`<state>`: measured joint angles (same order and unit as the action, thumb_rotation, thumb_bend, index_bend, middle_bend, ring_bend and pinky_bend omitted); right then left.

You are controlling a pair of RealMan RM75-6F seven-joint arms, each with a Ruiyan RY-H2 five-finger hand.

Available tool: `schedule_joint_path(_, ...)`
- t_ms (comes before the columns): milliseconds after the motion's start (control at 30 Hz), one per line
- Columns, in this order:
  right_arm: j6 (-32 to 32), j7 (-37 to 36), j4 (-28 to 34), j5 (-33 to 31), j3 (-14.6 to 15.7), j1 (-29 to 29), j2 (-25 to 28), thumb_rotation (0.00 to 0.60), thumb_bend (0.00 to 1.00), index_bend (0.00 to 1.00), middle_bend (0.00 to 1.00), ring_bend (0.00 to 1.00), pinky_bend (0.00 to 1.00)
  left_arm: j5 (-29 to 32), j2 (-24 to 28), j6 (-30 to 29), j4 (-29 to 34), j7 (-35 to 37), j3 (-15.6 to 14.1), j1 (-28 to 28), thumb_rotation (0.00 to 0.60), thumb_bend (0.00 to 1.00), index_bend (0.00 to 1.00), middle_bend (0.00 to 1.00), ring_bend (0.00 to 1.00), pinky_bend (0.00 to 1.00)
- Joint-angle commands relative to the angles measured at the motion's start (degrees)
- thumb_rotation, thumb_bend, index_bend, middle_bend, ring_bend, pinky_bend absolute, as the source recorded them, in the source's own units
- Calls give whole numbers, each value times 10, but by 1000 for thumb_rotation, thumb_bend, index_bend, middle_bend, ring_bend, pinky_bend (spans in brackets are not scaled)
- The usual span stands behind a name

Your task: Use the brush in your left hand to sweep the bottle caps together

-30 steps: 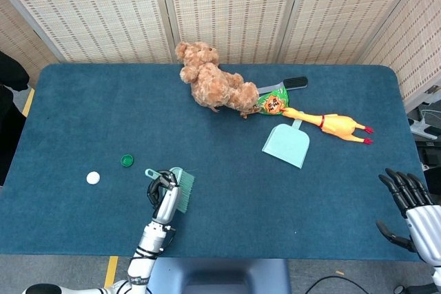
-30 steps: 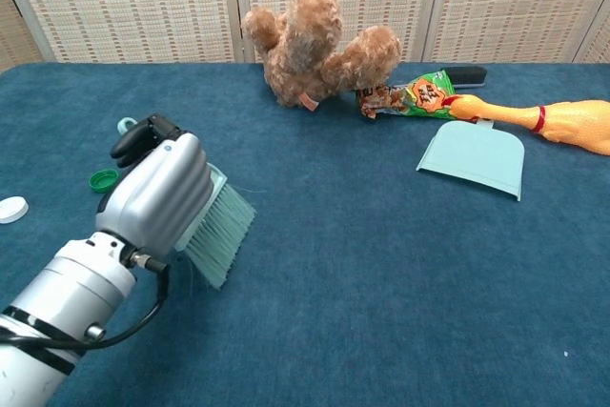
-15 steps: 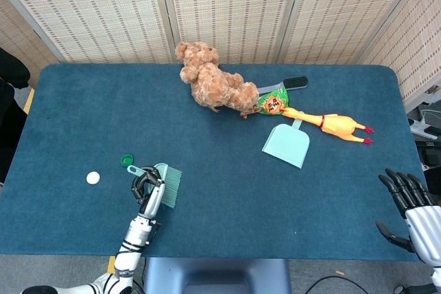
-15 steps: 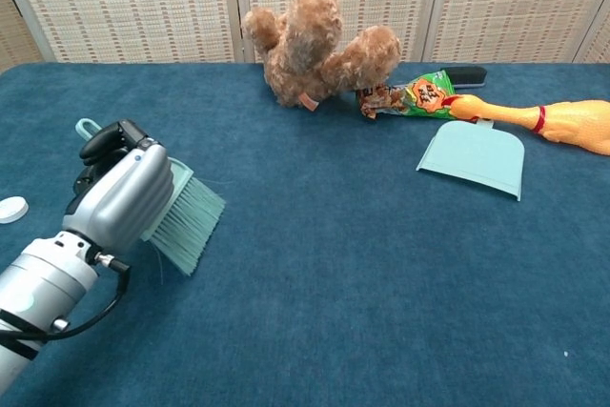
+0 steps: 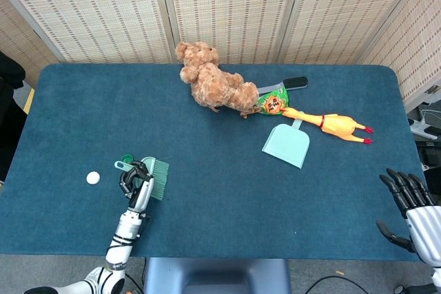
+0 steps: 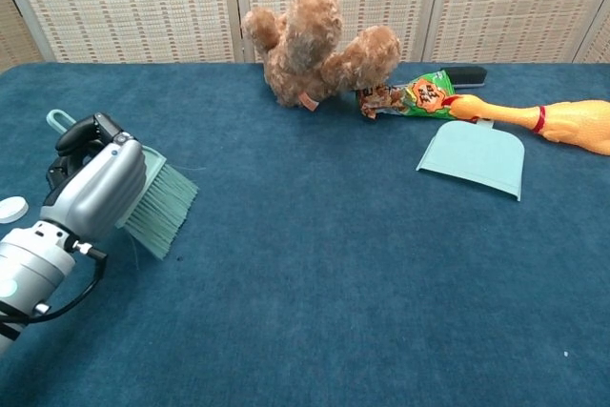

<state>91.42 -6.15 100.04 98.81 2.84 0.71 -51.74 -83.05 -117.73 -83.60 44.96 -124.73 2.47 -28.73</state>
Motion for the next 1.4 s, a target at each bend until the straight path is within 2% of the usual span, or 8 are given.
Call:
schedule_joint_path(33,1,0,0,0,0,0,0,600,196,0,0,0,0,4,-4,-1,-15,5,10,-1,600,528,931,1000,790,827)
schedule_joint_path(800,11,-2,0,2,-2,6,2,600,196,0,0,0,0,46,-23,12,-154,55,67,-20,600,527,931,1000,791,827)
schedule_joint_path(1100,18,-3,0,5,-2,9,3,600,197,0,0,0,0,59,-29,24,-198,82,73,-20,600,529,930,1000,791,827)
schedule_joint_path(1233,20,-4,0,5,-2,10,3,600,196,0,0,0,0,59,-24,17,-188,112,76,-23,600,529,930,1000,791,827)
schedule_joint_path(1300,20,-4,0,6,-2,10,3,600,196,0,0,0,0,58,-17,0,-163,119,81,-24,600,529,930,1000,791,827)
schedule_joint_path(1400,20,-4,0,6,-2,10,3,600,197,0,0,0,0,48,9,-31,-75,120,76,-16,600,529,930,1000,791,826)
